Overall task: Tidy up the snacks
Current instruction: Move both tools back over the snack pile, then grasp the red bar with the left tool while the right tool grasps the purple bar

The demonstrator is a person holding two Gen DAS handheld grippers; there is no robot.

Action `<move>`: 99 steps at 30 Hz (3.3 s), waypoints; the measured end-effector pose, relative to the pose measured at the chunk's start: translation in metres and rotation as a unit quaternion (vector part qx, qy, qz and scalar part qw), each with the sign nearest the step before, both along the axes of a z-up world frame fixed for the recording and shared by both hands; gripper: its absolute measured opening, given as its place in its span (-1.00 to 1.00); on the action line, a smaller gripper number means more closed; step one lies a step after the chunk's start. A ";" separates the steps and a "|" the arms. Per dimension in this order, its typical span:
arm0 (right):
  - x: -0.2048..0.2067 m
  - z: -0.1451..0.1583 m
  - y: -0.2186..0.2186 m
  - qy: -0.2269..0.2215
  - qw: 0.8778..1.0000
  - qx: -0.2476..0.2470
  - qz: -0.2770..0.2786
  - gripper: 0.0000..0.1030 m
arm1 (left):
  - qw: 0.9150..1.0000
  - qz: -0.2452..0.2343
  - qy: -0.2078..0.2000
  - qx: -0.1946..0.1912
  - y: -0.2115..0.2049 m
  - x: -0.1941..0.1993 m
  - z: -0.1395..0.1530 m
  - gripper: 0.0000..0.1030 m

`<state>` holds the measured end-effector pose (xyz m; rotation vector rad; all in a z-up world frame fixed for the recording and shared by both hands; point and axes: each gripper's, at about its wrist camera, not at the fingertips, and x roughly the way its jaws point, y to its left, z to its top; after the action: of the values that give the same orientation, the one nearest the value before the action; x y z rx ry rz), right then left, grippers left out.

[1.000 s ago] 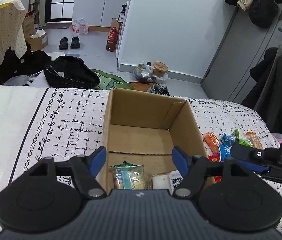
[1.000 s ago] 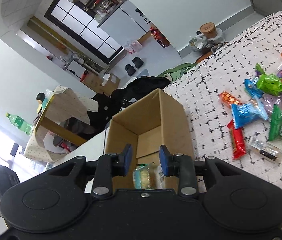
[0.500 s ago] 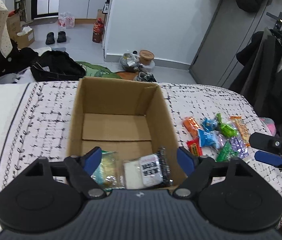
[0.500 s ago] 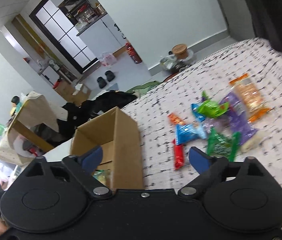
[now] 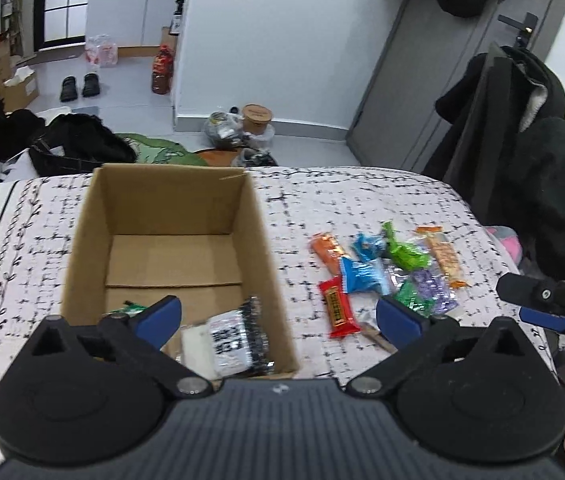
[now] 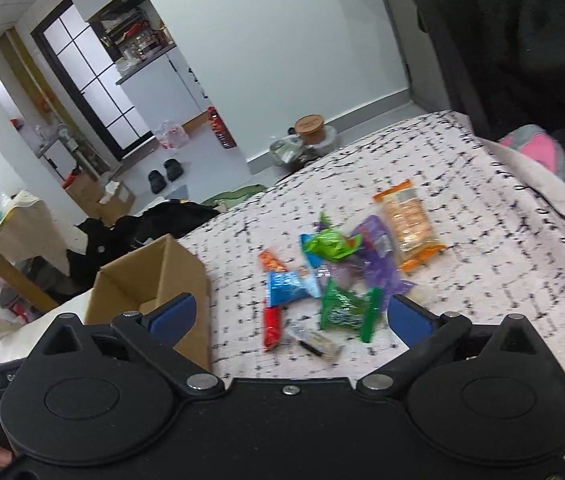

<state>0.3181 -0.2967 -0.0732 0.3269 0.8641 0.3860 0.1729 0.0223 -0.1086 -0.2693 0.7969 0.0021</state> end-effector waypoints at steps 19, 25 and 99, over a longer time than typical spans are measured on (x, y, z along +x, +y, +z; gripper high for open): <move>0.003 -0.021 -0.037 0.016 0.998 -0.045 -0.028 0.99 | 0.997 -0.055 0.027 0.043 -0.067 0.028 -0.015 0.99; 0.011 -0.030 -0.044 0.025 0.998 -0.041 -0.039 0.98 | 0.997 -0.060 0.029 0.034 -0.076 0.041 -0.023 0.96; 0.043 -0.046 -0.019 0.070 0.997 -0.034 -0.029 -0.49 | 0.998 -0.039 0.040 -0.021 -0.078 0.063 -0.045 -0.60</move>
<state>0.3608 -0.3157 -0.1195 0.3179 1.0007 0.2805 0.2361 -0.0561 -0.1532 -0.2793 0.8882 -0.0769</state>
